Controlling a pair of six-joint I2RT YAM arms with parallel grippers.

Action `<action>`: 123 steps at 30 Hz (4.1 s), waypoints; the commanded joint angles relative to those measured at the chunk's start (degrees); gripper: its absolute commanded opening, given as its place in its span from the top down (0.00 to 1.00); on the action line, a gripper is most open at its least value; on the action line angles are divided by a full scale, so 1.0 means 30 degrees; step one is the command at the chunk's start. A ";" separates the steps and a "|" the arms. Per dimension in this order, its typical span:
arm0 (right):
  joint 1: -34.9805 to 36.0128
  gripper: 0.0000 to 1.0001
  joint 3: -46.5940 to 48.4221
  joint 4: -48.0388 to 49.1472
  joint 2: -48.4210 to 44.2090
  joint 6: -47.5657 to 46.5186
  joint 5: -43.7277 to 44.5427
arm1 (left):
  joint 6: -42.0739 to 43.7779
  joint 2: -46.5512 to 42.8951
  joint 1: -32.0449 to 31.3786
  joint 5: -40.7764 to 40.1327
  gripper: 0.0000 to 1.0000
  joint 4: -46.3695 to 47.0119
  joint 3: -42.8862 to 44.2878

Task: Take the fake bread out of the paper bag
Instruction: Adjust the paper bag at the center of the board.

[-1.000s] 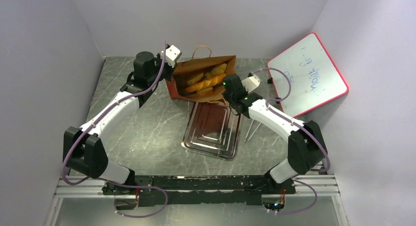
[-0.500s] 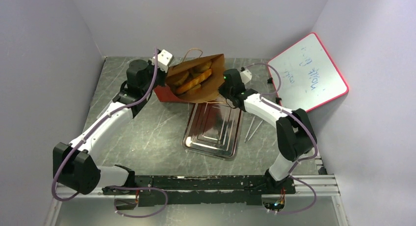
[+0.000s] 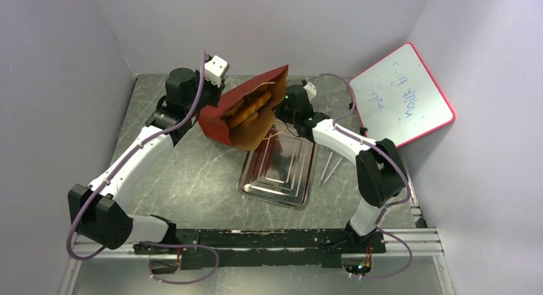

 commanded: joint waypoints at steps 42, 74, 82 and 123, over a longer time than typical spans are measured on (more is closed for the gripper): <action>0.1520 1.00 -0.0266 0.0645 -0.0141 -0.0715 -0.0270 | 0.3033 0.3484 -0.0961 -0.3518 0.00 -0.1968 0.3510; 0.1087 1.00 -0.0249 0.0604 0.0046 -0.1366 -0.0903 | 0.2411 0.7473 -0.0903 0.1227 0.64 -0.6921 0.6962; 0.1024 1.00 -0.0710 0.0067 0.0053 -0.1475 -0.0468 | 0.2089 0.7433 -0.1198 -0.0498 0.93 -0.5590 0.5667; -0.2782 0.18 -0.4667 -0.8925 -0.3758 0.0199 0.8450 | 0.1279 0.3558 -0.1137 -0.4018 0.93 0.4370 -0.1836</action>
